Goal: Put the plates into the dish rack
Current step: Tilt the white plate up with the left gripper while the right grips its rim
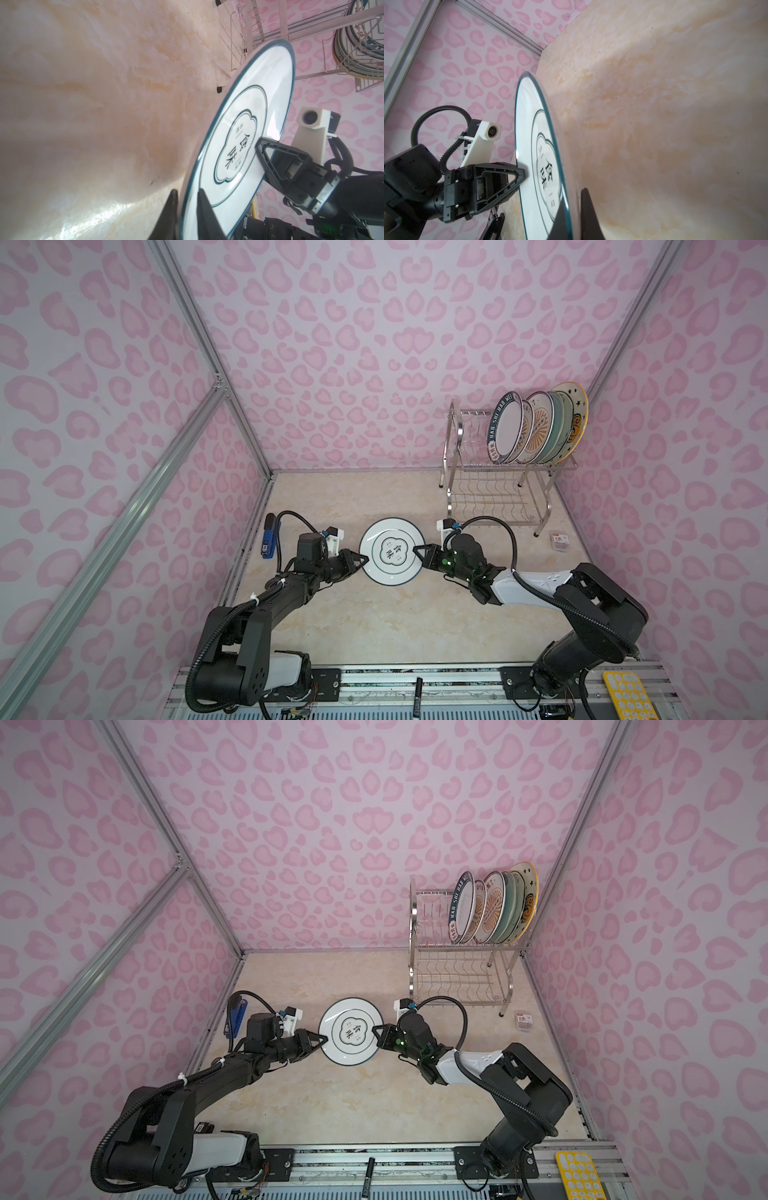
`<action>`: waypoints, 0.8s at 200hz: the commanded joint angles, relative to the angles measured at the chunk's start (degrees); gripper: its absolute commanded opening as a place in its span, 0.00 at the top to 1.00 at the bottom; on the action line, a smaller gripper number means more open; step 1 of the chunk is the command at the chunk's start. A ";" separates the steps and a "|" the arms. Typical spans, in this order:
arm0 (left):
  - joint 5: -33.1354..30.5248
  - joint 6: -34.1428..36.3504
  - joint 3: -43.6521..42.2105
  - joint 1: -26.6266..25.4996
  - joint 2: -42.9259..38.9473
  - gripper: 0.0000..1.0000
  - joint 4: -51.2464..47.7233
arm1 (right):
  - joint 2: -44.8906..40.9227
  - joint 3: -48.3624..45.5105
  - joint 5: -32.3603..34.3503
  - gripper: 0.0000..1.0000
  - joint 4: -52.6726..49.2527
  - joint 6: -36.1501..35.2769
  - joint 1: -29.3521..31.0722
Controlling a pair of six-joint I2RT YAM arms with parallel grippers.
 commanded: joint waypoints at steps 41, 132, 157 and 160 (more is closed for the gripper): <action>-0.18 2.53 2.21 0.00 -1.92 0.51 -2.77 | -0.86 0.01 -7.61 1.00 0.58 -4.85 -1.34; -0.71 2.46 2.38 -0.48 -2.30 0.71 -2.48 | 0.99 0.79 -11.28 1.00 4.81 -2.56 -1.05; -0.78 2.18 2.77 -0.57 -2.44 0.88 -2.48 | 1.51 1.11 -11.54 1.00 4.93 -2.53 -1.07; -0.74 2.10 2.80 -0.53 -2.44 0.89 -2.48 | 1.46 1.03 -11.56 1.00 4.95 -2.53 -1.00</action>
